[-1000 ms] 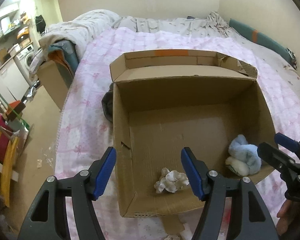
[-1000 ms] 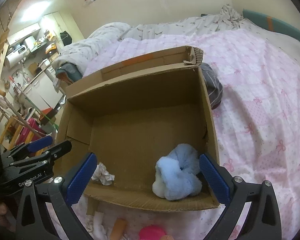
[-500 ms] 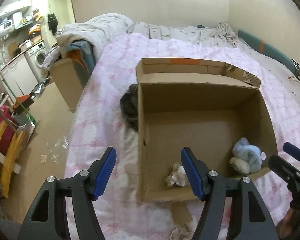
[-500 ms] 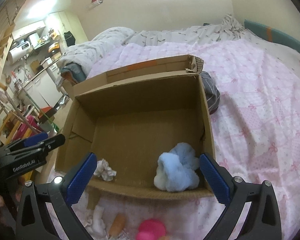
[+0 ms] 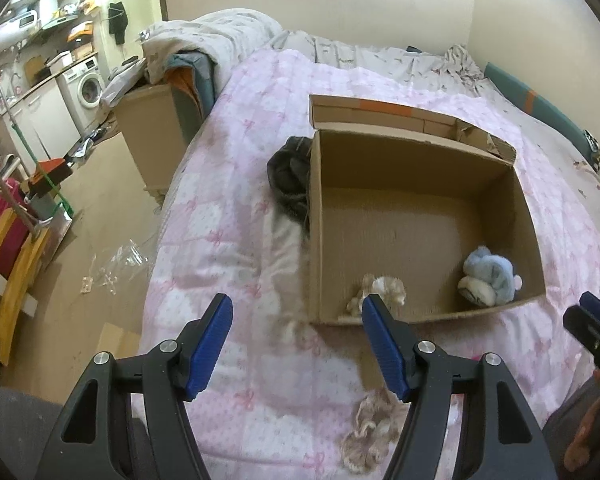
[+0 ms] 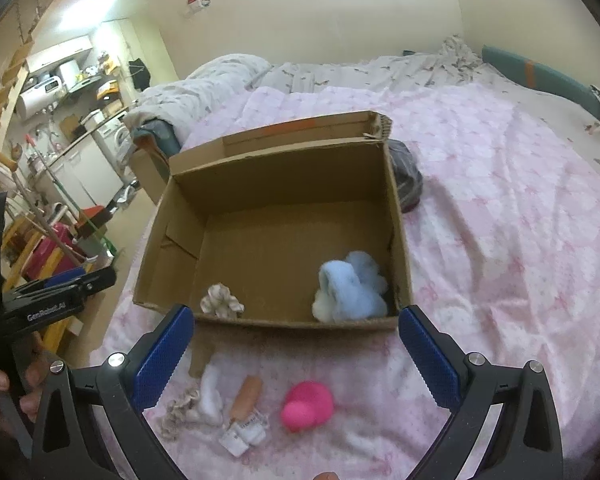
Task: Organize soft objects
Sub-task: 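Lower the left tool and grasp the beige lace scrunchie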
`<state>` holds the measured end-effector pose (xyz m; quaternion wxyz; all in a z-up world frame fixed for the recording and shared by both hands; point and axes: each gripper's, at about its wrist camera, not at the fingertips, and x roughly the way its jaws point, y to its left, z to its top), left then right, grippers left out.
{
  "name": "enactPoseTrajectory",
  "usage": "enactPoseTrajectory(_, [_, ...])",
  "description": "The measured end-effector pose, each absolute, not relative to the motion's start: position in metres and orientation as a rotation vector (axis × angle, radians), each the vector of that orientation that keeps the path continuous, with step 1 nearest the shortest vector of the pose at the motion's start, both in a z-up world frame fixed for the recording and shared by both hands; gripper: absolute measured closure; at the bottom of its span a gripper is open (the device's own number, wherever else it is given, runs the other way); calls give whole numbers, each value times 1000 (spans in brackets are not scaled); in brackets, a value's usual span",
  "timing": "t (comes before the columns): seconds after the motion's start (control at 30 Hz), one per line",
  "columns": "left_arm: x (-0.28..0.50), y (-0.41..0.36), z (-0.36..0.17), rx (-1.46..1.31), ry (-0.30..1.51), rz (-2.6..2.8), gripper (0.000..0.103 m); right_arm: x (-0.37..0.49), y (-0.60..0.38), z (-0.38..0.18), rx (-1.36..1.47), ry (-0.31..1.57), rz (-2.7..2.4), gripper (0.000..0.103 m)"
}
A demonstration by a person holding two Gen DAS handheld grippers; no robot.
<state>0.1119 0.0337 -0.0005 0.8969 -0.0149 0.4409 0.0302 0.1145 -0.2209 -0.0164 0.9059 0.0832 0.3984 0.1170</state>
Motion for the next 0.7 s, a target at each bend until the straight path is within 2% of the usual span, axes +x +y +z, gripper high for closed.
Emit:
enactPoseTrajectory(0.33, [89,34,-11,-41,954,66,39,105,-223,-22,214,852,244,0])
enactPoseTrajectory(0.7, [99,46,-27,-111,1040,90,39,103,-211,-30,187,905,266,0])
